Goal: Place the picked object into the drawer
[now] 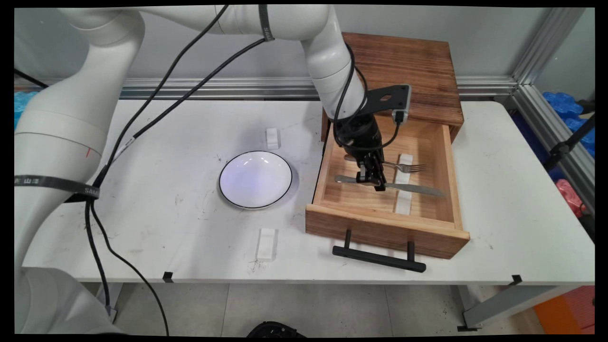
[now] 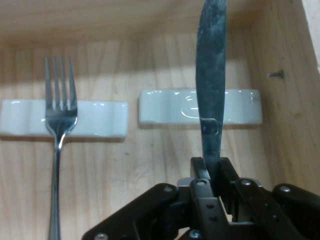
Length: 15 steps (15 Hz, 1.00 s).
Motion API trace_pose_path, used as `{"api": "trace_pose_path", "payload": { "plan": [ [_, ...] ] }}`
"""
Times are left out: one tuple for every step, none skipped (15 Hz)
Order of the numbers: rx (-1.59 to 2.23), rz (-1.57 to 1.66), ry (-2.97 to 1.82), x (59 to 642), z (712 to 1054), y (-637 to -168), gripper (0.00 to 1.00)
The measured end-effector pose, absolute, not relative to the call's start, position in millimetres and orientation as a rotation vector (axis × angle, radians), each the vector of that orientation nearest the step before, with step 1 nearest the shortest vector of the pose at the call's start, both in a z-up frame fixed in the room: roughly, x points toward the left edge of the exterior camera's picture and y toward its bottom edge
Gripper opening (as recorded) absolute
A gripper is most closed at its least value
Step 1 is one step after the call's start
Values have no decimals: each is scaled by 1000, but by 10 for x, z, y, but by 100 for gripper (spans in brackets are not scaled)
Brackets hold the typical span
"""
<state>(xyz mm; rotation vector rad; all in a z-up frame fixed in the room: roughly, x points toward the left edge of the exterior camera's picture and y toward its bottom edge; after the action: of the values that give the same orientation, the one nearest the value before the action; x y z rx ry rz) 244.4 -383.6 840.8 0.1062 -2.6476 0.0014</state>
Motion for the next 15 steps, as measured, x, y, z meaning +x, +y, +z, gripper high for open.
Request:
{"api": "trace_pose_path", "payload": {
  "plan": [
    [106, 0, -2649, 2438, 8388, -3833, 0],
    [105, -1, -2649, 2432, 8373, -3830, 0],
    [105, -3, -2650, 2424, 8354, -3827, 0],
    [106, -4, -2651, 2419, 8336, -3824, 0],
    [106, -5, -2651, 2415, 8326, -3822, 0],
    [108, -6, -2652, 2409, 8307, -3818, 0],
    [108, -7, -2652, 2405, 8296, -3817, 0],
    [109, -8, -2653, 2400, 8277, -3814, 0],
    [110, -9, -2653, 2397, 8266, -3812, 0],
    [111, -10, -2654, 2390, 8245, -3810, 0],
    [111, -11, -2655, 2384, 8228, -3810, 0],
    [113, -11, -2655, 2377, 8208, -3810, 0],
    [114, -12, -2655, 2369, 8189, -3812, 0],
    [115, -12, -2656, 2362, 8172, -3813, 0],
    [118, -13, -2656, 2353, 8152, -3816, 0]
  ]
}}
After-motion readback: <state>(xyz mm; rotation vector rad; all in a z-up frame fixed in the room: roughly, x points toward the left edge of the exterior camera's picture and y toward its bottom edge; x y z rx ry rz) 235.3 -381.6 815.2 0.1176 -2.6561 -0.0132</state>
